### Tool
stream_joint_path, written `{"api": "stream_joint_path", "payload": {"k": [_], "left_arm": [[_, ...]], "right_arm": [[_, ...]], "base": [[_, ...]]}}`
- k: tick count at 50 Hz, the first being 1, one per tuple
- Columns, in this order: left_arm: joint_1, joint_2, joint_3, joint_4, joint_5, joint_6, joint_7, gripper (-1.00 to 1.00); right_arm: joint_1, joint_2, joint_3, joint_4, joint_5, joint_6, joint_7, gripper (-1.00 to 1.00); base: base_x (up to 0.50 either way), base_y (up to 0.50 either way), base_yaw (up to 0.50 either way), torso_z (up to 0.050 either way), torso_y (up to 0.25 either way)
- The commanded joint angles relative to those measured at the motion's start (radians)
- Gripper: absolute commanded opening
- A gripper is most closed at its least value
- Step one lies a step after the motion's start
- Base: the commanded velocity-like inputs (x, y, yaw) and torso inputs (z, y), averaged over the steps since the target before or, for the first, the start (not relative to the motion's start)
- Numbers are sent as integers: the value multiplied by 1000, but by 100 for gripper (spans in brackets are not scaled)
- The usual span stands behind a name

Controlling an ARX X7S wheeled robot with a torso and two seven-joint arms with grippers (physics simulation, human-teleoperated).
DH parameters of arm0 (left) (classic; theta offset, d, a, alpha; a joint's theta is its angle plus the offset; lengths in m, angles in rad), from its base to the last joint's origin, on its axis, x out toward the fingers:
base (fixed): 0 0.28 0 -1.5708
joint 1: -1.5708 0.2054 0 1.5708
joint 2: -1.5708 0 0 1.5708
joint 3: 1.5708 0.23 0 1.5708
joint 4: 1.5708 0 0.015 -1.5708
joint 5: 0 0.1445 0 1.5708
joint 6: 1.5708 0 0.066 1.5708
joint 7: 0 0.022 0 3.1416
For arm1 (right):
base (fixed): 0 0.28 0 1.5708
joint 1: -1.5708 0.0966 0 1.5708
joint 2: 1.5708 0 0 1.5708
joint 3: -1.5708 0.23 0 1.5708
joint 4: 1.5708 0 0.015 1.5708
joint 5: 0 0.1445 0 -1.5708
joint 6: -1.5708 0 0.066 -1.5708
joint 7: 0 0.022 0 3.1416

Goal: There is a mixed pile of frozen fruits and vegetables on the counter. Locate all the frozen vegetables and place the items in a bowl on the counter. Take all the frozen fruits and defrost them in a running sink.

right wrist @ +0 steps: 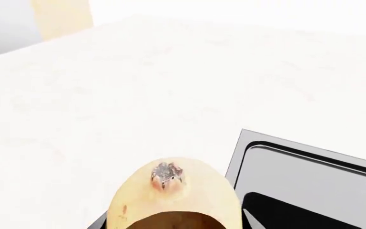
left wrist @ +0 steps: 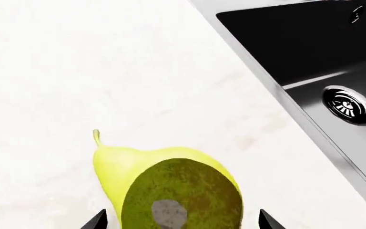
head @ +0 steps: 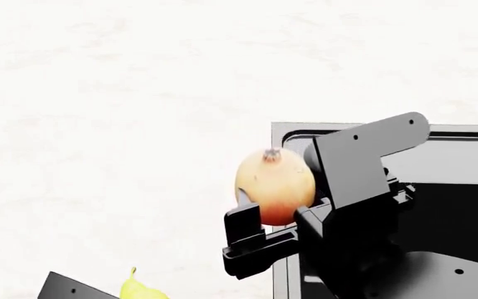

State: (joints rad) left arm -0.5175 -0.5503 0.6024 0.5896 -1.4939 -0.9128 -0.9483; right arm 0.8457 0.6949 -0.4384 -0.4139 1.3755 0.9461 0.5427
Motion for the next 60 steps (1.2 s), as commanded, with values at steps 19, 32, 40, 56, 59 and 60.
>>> {"api": "stream_joint_path", "payload": {"k": [19, 32, 40, 56, 59, 60], "left_arm": [[-11, 31, -23, 10, 22, 23, 8, -100], [-92, -3, -93, 139, -123, 45, -122, -100], [-83, -22, -109, 172, -142, 60, -134, -100], [-71, -17, -90, 184, -121, 56, -126, -100], [-74, -20, -90, 187, -127, 56, -129, -100], [-74, -23, -93, 188, -130, 58, -129, -100]], "right_arm": [[-36, -12, 24, -4, -46, -13, -52, -100], [-115, 67, 94, -77, -39, -69, -38, -100], [-202, 89, 145, -118, -27, -131, -22, -100], [-222, 72, 128, -119, -66, -151, -39, -100], [-229, 70, 122, -119, -72, -155, -46, -100], [-231, 68, 120, -118, -77, -156, -50, -100]], "base": [[1, 0, 0, 0, 0], [0, 0, 0, 0, 0], [0, 0, 0, 0, 0], [-93, -425, 0, 0, 0], [-224, -500, 0, 0, 0], [-222, -500, 0, 0, 0]]}}
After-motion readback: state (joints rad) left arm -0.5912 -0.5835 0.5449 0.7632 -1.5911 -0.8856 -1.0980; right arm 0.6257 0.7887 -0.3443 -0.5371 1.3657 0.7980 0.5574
